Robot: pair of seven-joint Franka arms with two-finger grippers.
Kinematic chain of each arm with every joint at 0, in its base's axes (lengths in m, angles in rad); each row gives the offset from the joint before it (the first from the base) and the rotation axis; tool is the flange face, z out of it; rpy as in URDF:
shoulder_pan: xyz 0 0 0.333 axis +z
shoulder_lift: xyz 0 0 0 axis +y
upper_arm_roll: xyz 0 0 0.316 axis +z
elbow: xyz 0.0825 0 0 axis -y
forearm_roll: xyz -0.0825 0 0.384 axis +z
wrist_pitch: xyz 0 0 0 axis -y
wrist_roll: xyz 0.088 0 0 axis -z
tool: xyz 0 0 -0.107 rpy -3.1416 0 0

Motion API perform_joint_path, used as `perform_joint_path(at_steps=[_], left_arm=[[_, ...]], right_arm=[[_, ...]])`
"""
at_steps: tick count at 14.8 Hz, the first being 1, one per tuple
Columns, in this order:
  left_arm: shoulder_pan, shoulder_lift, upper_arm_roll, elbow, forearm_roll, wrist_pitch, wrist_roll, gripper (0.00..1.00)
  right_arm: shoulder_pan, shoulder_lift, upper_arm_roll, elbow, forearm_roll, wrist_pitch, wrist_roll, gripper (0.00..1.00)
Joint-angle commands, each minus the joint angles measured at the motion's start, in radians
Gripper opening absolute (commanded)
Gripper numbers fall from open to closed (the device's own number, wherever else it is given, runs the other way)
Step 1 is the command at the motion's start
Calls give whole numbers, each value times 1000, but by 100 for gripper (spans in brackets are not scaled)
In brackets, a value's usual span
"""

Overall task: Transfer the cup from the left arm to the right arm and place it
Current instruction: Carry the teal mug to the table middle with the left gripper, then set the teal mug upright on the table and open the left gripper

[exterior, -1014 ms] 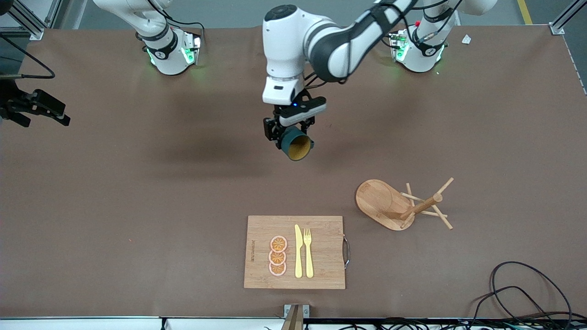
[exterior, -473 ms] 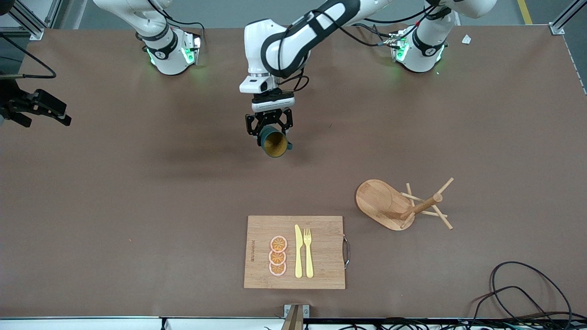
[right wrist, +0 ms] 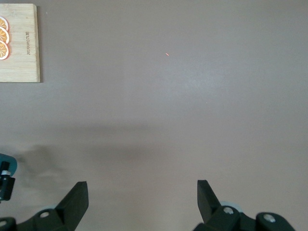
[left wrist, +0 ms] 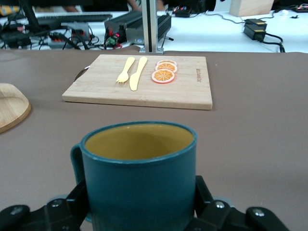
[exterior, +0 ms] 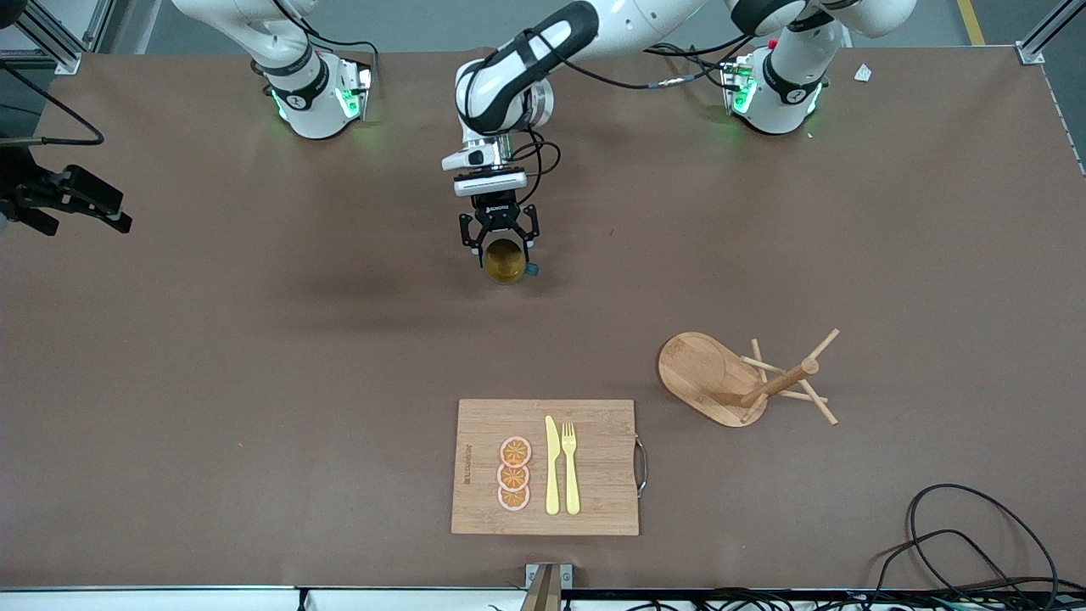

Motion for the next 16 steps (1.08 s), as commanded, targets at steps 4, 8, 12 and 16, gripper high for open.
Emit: perform_joint_path(at_steps=[4, 8, 12, 16], left_arm=[[-86, 73, 25, 22, 130, -98, -152, 50], [-171, 150, 85, 62, 195, -157, -262, 50], [-211, 210, 90, 123, 192, -212, -263, 52], [-218, 209, 79, 128, 140, -246, -275, 100]], right_arm=[[-7, -3, 2, 2, 19, -4, 2, 100], [-5, -3, 2, 2, 19, -6, 2, 100], [-5, -3, 3, 0, 19, -10, 2, 100], [-4, -3, 3, 3, 19, -7, 2, 100]])
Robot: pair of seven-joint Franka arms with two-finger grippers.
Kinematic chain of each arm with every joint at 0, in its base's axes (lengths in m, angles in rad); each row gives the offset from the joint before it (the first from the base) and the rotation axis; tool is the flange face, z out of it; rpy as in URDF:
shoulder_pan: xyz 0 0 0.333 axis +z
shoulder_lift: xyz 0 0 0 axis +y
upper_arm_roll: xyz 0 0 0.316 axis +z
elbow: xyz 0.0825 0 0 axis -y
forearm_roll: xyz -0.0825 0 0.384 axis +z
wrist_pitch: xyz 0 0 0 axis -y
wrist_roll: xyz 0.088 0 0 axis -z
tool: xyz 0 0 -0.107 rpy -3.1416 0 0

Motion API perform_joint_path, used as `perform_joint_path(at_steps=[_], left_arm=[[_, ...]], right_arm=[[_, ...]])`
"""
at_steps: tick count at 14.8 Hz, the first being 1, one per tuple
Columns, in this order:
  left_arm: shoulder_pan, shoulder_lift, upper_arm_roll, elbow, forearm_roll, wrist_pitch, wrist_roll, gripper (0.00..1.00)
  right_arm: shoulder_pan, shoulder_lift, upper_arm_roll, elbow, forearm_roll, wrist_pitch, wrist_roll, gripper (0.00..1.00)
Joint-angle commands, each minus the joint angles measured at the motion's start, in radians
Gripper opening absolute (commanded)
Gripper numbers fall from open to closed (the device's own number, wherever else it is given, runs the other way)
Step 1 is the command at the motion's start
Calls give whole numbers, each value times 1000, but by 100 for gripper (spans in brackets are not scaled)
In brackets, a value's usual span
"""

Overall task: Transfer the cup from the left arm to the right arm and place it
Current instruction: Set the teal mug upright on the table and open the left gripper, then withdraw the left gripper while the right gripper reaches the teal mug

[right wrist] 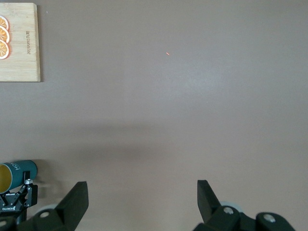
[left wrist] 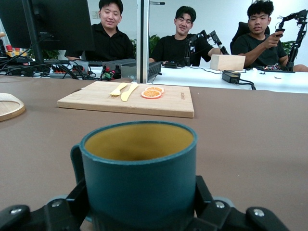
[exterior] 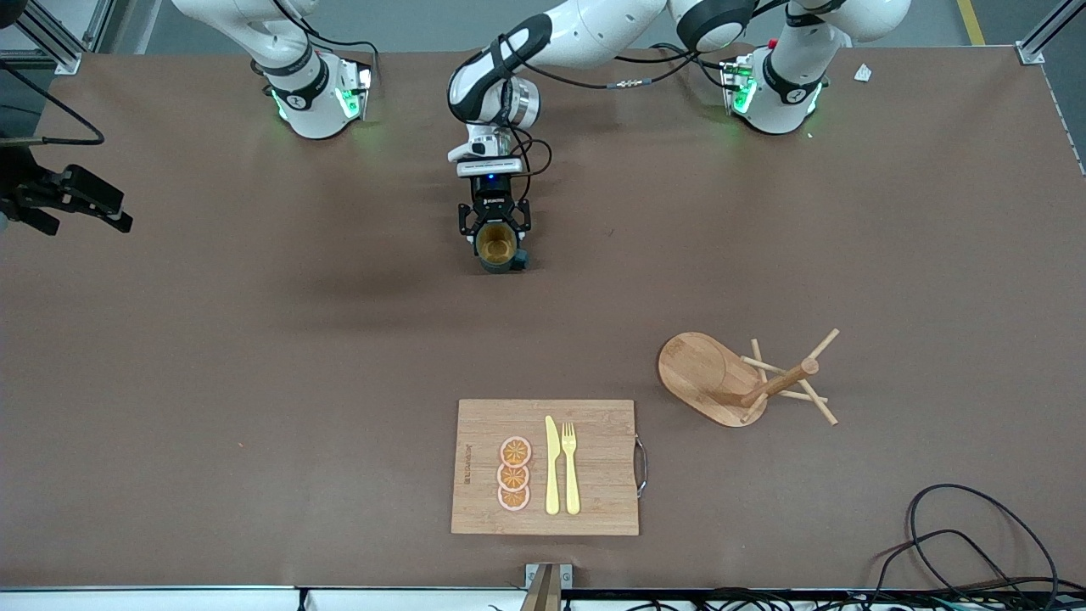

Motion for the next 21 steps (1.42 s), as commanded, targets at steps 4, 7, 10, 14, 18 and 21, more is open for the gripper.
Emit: perform_joint_path(at_steps=[4, 7, 10, 14, 18, 21], left_arm=[[-8, -13, -47, 120, -195, -19, -6, 100], [-7, -37, -67, 148, -298, -19, -3, 100], [18, -85, -99, 146, -404, -2, 17, 100], [97, -195, -151, 137, -588, -2, 256, 100], [284, -338, -255, 125, -735, 4, 540, 100], [476, -390, -389, 120, -786, 9, 706, 100]], right_arm=[[-4, -3, 3, 3, 17, -6, 2, 100], [-2, -3, 3, 3, 17, -5, 2, 100], [1, -5, 6, 3, 17, -8, 3, 100], [1, -5, 6, 3, 17, -9, 3, 100], [51, -20, 9, -46, 16, -26, 52, 100], [77, -58, 18, -107, 17, -22, 128, 100]])
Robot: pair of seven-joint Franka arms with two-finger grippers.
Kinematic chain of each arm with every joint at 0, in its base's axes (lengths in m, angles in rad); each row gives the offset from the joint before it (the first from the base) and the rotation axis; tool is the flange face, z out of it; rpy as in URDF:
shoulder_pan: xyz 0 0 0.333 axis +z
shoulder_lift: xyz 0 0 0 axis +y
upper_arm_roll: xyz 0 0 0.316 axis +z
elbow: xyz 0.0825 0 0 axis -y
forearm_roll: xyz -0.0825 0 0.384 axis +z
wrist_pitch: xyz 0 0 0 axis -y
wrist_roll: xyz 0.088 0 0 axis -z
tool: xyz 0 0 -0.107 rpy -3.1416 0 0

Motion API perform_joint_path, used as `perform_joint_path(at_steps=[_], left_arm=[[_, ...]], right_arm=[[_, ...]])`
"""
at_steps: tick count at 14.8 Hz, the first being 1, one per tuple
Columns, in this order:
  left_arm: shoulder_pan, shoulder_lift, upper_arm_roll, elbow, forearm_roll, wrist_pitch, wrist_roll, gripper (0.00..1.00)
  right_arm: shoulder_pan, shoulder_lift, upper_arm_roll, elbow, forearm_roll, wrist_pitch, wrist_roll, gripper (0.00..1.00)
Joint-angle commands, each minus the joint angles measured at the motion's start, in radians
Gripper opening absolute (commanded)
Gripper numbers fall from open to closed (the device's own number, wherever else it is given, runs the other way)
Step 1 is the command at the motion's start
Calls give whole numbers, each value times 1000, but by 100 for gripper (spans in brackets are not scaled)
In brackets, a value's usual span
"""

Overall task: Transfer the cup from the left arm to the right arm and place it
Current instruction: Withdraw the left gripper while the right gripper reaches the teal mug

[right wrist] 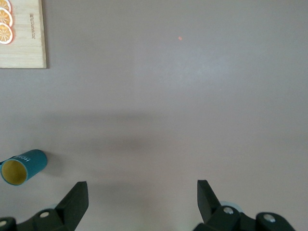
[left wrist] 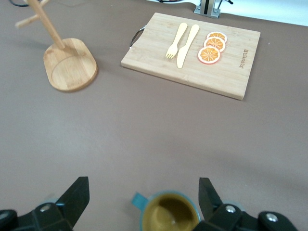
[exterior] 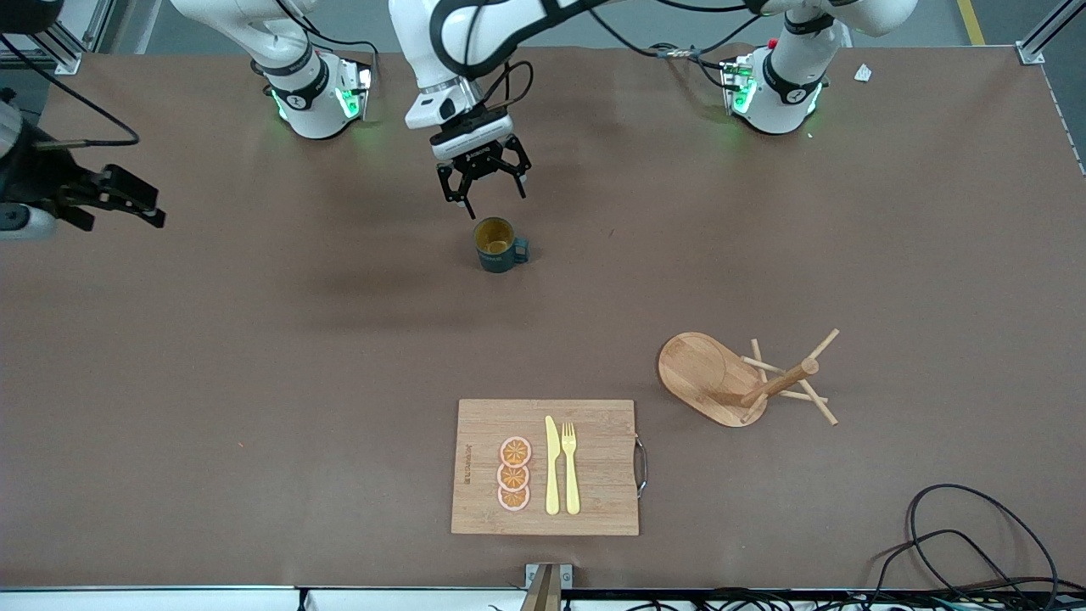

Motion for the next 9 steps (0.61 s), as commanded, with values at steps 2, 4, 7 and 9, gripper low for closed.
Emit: perform_joint_path(at_steps=[2, 4, 7, 9], left_arm=[[249, -60, -162, -39, -72, 11, 197, 100], [433, -58, -294, -35, -92, 13, 328, 100], [615, -46, -400, -32, -131, 17, 457, 100], [666, -46, -401, -29, -176, 36, 527, 100]], right_arm=[[43, -91, 18, -127, 13, 35, 100, 100], [83, -169, 21, -255, 13, 101, 168, 100], [178, -321, 35, -525, 13, 288, 301, 100], [204, -330, 74, -557, 13, 301, 402, 100]])
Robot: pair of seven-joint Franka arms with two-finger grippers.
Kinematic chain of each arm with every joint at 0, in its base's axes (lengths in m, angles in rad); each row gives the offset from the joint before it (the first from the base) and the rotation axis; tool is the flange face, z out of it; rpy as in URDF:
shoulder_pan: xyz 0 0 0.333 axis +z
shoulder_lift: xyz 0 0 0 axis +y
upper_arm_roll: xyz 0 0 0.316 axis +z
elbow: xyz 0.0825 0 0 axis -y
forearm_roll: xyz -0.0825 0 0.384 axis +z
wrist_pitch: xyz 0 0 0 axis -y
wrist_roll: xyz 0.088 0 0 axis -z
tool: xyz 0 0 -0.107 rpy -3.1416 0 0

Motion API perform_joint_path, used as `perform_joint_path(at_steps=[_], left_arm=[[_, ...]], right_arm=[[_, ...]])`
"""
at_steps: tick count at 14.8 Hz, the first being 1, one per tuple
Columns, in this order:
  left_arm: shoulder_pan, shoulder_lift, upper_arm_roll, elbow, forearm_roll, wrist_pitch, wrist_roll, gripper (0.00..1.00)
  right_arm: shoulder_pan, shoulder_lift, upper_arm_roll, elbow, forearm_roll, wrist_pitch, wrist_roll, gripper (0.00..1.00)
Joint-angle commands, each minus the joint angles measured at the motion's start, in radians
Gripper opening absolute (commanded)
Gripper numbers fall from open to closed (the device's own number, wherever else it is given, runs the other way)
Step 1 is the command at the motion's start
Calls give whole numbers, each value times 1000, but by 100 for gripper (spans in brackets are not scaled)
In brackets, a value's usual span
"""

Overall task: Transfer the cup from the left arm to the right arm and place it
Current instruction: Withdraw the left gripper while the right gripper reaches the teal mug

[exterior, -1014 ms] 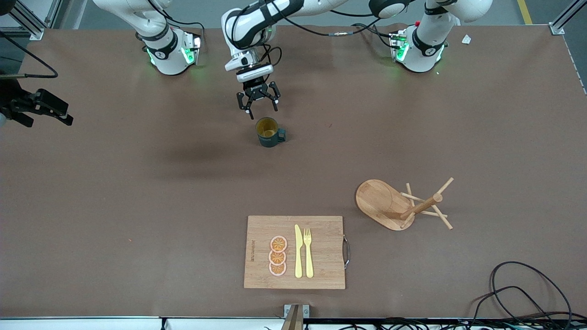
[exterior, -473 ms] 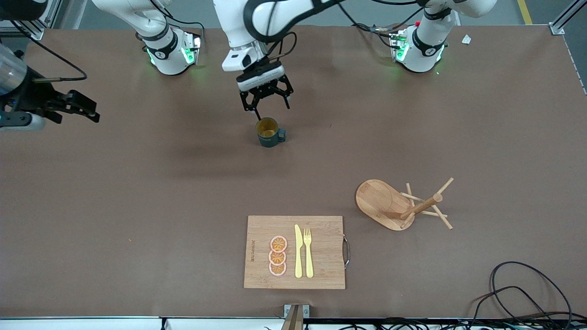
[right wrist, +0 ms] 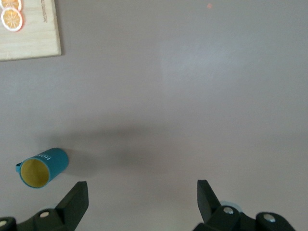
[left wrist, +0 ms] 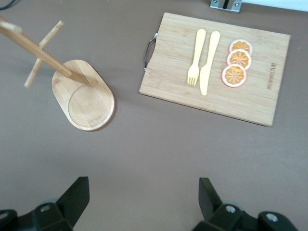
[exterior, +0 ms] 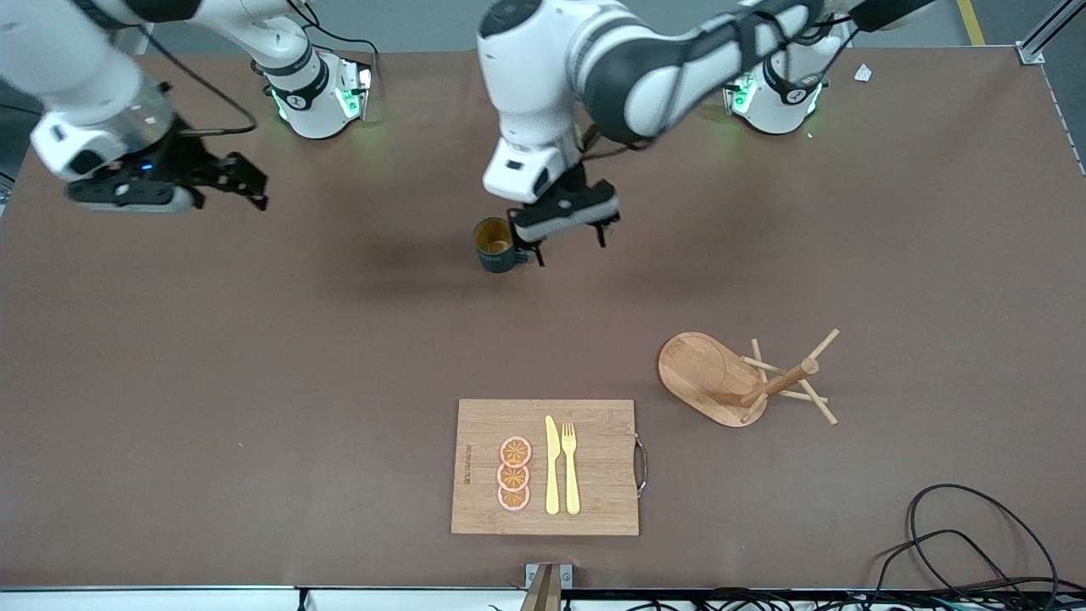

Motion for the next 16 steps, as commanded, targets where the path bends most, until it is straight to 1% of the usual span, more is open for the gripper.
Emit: perform_joint_path(at_steps=[1, 3, 5, 7, 9, 10, 12, 14, 16], left_arm=[[55, 0, -15, -15, -43, 21, 74, 100], [80, 0, -13, -15, -59, 21, 106, 100], [115, -6, -16, -14, -89, 21, 163, 100], [147, -16, -10, -11, -134, 20, 200, 100], [172, -48, -1, -9, -209, 17, 246, 100], [174, -62, 35, -6, -243, 17, 292, 100], [178, -104, 124, -5, -354, 23, 391, 100], [165, -164, 242, -5, -456, 41, 512, 100], [152, -212, 342, -8, -531, 52, 608, 100]], right_arm=[[53, -88, 50, -122, 9, 55, 152, 100], [99, -82, 104, -142, 9, 92, 259, 100], [132, -50, 135, -159, 9, 142, 318, 100], [191, 8, 135, -160, 9, 220, 375, 100], [219, 88, 135, -162, 9, 314, 410, 100], [245, 134, 135, -160, 9, 369, 441, 100], [293, 195, 135, -159, 3, 426, 493, 100], [311, 249, 135, -159, -3, 458, 495, 100], [336, 292, 133, -159, -5, 500, 510, 100]])
